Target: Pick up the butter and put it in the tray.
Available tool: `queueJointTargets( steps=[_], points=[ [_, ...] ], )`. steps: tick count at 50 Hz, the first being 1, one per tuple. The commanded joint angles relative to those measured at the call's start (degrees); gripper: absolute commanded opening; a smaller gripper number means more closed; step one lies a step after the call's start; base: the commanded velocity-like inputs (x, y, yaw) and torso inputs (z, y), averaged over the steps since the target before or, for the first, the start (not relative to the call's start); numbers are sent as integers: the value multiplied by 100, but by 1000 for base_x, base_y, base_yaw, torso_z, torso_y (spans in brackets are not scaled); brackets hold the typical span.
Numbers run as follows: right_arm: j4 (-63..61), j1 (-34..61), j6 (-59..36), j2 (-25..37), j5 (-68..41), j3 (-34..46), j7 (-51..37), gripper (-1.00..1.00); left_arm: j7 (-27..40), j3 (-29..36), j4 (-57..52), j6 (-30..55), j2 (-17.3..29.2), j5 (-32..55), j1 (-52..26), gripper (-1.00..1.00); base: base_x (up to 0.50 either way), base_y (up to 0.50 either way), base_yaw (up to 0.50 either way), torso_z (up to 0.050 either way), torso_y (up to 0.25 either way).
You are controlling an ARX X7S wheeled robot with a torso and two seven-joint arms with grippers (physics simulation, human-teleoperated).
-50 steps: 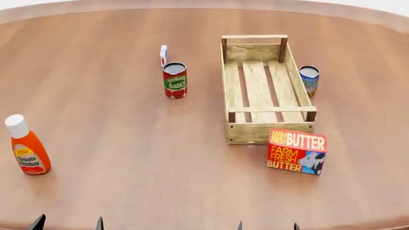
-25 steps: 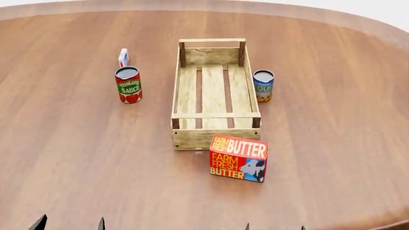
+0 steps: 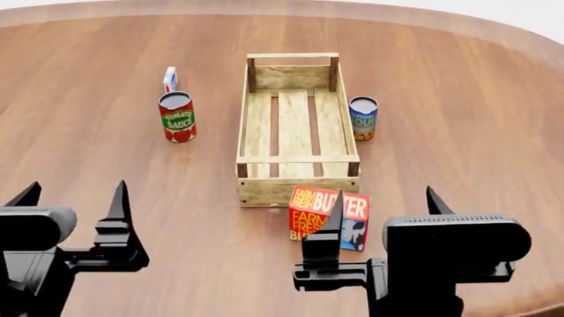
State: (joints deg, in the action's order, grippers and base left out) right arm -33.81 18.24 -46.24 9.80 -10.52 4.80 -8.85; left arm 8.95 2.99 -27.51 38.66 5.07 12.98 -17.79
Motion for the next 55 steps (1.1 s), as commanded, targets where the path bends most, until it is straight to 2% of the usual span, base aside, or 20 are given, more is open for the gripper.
queueJointTargets(
  steps=[1, 55],
  points=[
    [-701, 754, -1191, 215, -232, 53, 39, 100, 144, -85, -531, 925, 11, 347, -661, 100, 500, 0, 0, 0, 0],
    [-539, 793, -1087, 269, -400, 103, -56, 100, 384, 57, -441, 647, 287, 627, -666, 100, 481, 0, 0, 0, 0]
  ],
)
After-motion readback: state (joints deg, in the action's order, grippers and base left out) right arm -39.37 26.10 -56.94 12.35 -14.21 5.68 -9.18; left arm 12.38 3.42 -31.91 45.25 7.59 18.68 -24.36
